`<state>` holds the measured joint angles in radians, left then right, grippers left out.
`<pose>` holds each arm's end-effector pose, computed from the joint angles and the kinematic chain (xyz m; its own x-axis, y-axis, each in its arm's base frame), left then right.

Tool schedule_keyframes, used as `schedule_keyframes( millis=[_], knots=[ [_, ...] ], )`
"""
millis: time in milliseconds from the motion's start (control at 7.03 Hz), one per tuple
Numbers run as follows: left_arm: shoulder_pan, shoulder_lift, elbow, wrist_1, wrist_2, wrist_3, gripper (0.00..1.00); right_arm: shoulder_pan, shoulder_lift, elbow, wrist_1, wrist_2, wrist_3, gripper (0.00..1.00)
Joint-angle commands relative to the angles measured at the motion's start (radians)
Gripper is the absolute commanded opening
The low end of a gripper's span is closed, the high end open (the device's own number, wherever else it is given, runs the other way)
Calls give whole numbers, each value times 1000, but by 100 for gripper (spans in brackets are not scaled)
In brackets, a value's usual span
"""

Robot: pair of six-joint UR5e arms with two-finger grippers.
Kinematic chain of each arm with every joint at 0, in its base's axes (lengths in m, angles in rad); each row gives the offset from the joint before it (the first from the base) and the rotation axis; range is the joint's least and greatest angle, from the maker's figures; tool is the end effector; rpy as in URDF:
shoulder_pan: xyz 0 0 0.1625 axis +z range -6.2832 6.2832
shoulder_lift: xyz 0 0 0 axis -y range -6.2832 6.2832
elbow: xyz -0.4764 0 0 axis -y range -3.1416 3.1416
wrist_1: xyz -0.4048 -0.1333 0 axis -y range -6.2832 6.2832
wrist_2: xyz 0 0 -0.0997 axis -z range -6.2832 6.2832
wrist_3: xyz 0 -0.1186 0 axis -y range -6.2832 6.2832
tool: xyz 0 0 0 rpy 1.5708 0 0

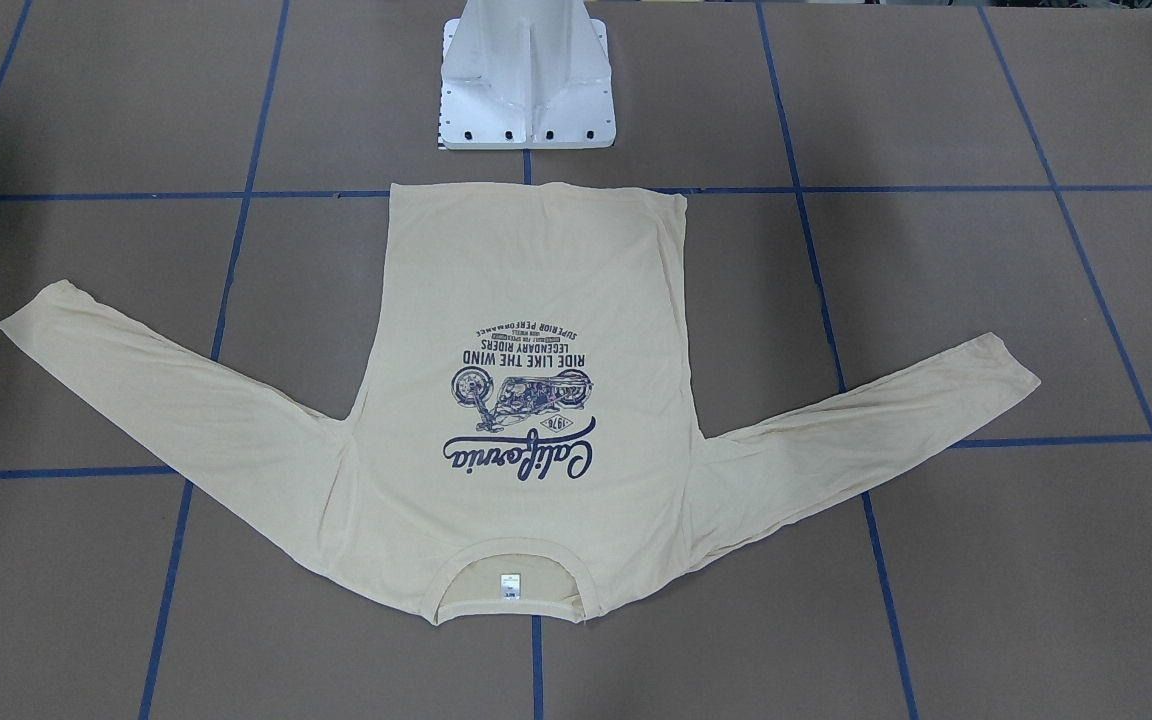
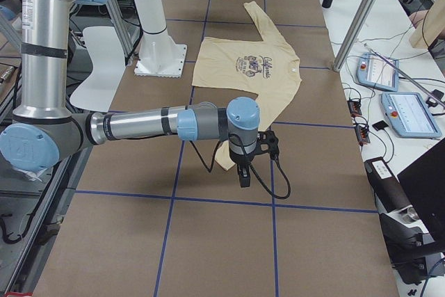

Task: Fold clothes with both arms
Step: 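Move the right gripper to the cuff of the sleeve nearest it and grasp it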

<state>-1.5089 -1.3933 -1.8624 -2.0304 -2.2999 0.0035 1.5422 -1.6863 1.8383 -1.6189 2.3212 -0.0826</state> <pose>-0.0264 -0.4523 0.6055 0.7218 0.4100 -0.5576 -0.0545 0.8369 0.5447 0.0394 -0.4547 0.6504 0.7243 -0.1733 0.6674 0.0885 0.9833 0.1593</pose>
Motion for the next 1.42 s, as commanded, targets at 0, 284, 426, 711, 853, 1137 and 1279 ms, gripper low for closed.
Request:
schedule_keyframes(
  millis=[0, 284, 426, 711, 853, 1137, 1279],
  knots=[
    [2, 26, -7, -22, -4, 15, 99, -19, 5, -25, 27, 9, 0, 100],
    [2, 39, 5, -31, 4, 16, 99, -20, -1, -25, 28, 73, -2, 100],
    [2, 43, 8, -31, 4, 15, 99, -23, -1, -37, 60, 67, -3, 100],
    [2, 53, 9, -33, -4, 16, 99, -25, -16, -88, 175, 79, 1, 100],
    [2, 53, 8, -34, -4, 16, 99, -33, -18, -108, 175, 82, 1, 100],
    [4, 53, 6, -34, -6, 16, 100, -103, -15, -128, 189, 92, 129, 100],
    [4, 53, 0, -36, -7, 15, 99, -150, -15, -139, 273, 92, 300, 100]
  ],
)
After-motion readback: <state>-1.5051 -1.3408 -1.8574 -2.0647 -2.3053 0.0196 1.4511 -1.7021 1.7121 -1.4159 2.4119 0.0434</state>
